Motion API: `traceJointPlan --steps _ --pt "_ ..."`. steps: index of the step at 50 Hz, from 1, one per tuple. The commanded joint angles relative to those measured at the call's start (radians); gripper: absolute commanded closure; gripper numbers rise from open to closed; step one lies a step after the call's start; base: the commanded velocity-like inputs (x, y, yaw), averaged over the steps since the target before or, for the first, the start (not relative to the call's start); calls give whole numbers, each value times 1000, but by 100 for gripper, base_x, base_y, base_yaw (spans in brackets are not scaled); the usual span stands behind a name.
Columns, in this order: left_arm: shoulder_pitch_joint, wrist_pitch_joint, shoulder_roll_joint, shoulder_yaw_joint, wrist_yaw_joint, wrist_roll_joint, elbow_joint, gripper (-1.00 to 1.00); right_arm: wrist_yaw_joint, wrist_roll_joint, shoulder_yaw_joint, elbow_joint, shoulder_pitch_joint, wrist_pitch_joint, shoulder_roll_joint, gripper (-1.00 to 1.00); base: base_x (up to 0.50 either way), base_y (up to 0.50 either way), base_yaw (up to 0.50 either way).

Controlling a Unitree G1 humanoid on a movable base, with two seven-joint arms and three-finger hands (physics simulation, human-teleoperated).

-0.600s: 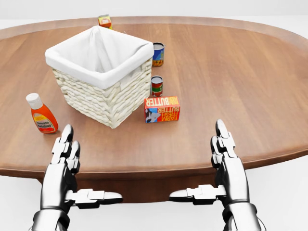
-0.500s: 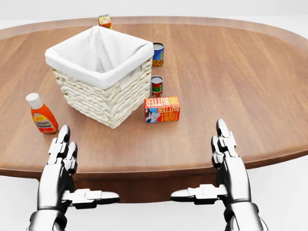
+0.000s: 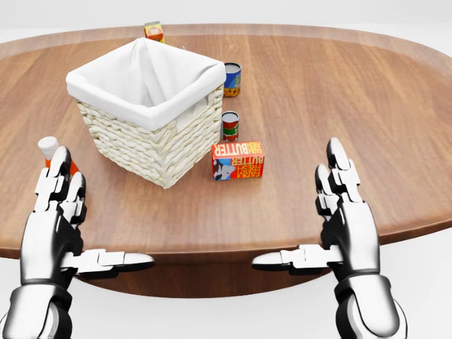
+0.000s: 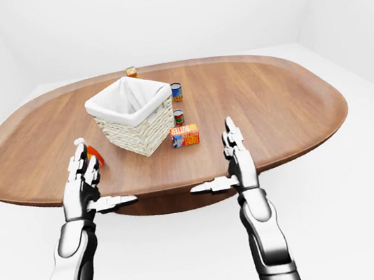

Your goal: Pick up the butter and put it in the basket.

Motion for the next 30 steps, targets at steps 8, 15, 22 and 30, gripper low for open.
traceJointPlan --steps 8,15,22,30 --pt "-38 0 15 20 -6 -4 -79 -100 -25 82 -12 -133 -37 0 4 -100 0 0 0" --pt "-64 0 19 19 -5 -1 -75 -100 -31 106 -18 -148 -43 0 -2 -100 0 0 0" --pt "-67 0 18 15 -7 0 -65 -100 -18 103 -11 -136 -29 0 -3 -100 0 24 0" --pt "-64 0 14 9 -10 -3 -43 -100 -21 104 -10 -136 -28 0 1 -100 1 24 0"
